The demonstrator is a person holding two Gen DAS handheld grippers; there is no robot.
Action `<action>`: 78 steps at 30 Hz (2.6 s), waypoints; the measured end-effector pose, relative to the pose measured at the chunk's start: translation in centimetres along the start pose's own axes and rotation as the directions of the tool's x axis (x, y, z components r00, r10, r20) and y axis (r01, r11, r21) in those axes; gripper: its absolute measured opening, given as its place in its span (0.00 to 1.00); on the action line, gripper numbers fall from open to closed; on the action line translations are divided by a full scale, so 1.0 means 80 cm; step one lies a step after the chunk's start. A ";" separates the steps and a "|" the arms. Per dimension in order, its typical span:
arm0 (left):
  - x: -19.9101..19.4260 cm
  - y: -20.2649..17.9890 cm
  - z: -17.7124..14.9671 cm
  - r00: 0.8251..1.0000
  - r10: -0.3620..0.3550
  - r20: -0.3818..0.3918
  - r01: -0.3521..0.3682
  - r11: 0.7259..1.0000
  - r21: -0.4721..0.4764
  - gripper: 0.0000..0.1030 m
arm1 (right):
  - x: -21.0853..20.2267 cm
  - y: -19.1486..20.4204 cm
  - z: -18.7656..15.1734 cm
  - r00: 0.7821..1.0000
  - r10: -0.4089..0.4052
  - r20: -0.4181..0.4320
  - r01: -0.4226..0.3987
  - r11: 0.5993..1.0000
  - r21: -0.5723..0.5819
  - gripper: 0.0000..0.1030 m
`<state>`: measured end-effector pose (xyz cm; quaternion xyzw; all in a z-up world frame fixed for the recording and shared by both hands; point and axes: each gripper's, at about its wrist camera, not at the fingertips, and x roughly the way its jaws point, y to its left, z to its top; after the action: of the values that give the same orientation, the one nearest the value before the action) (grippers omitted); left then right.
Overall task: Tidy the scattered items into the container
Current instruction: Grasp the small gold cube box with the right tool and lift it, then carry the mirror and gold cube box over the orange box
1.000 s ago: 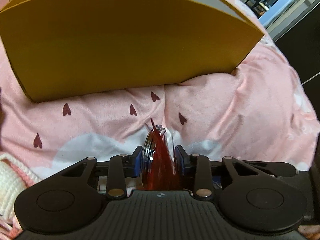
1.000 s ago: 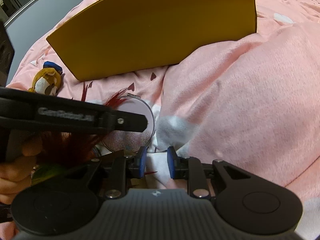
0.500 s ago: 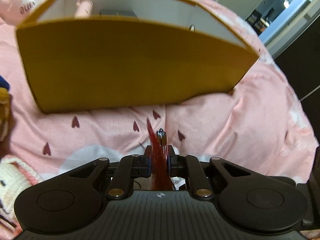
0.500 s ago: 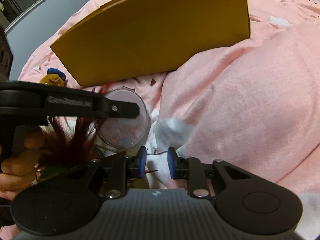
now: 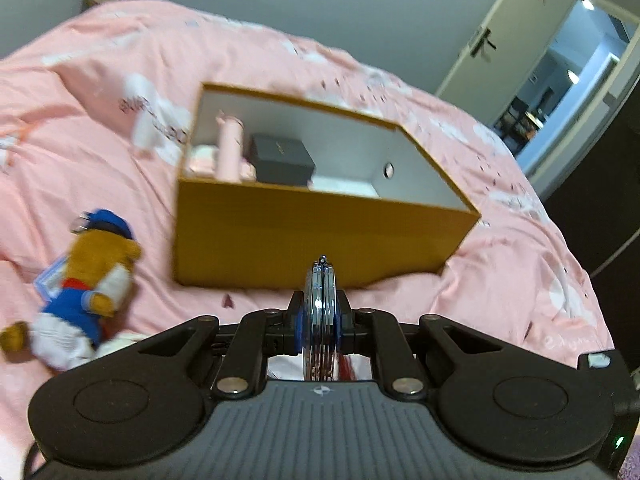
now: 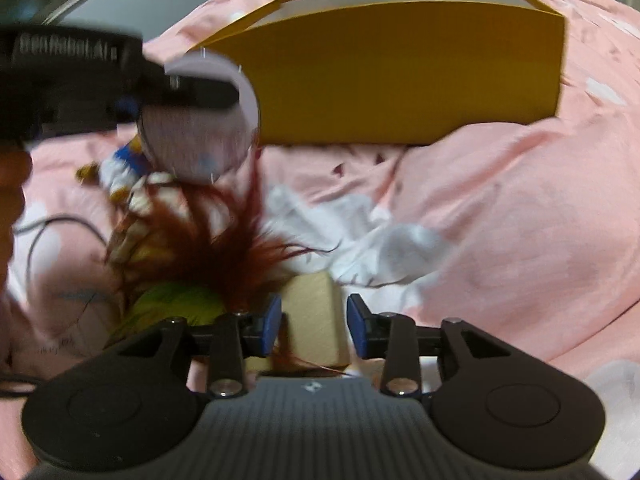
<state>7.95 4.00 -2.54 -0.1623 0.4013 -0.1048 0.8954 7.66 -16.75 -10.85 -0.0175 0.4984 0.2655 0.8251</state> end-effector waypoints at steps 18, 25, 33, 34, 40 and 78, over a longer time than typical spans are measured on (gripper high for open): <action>-0.010 0.019 -0.033 0.999 0.033 -0.040 -0.035 0.998 -0.048 0.15 | 0.028 0.056 -0.022 0.986 -0.125 -0.107 0.096 0.966 -0.240 0.65; -0.006 0.027 -0.035 0.998 0.040 -0.050 -0.043 0.997 -0.065 0.15 | 0.044 0.047 -0.018 0.980 -0.151 -0.126 0.124 0.971 -0.205 0.60; -0.006 0.030 -0.032 0.999 0.028 -0.042 -0.031 0.997 -0.075 0.15 | 0.010 0.024 -0.008 0.978 -0.204 -0.046 0.196 0.970 -0.146 0.60; -0.006 0.029 -0.031 0.999 0.026 -0.041 -0.029 0.997 -0.075 0.15 | 0.006 0.020 -0.006 0.978 -0.208 -0.036 0.202 0.971 -0.132 0.60; -0.012 0.027 -0.021 1.000 0.008 -0.017 -0.009 0.997 -0.071 0.15 | -0.022 0.006 0.019 0.973 -0.226 0.041 0.229 0.969 -0.094 0.60; 0.143 0.005 0.178 0.986 -0.107 -0.130 0.101 0.994 -0.051 0.15 | -0.059 -0.076 0.248 0.983 -0.085 0.163 0.105 0.988 -0.114 0.60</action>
<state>26.24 3.69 -1.62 -0.1954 0.4530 -0.1531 0.8562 24.80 -18.12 1.62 -0.0705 0.4129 0.2563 0.8711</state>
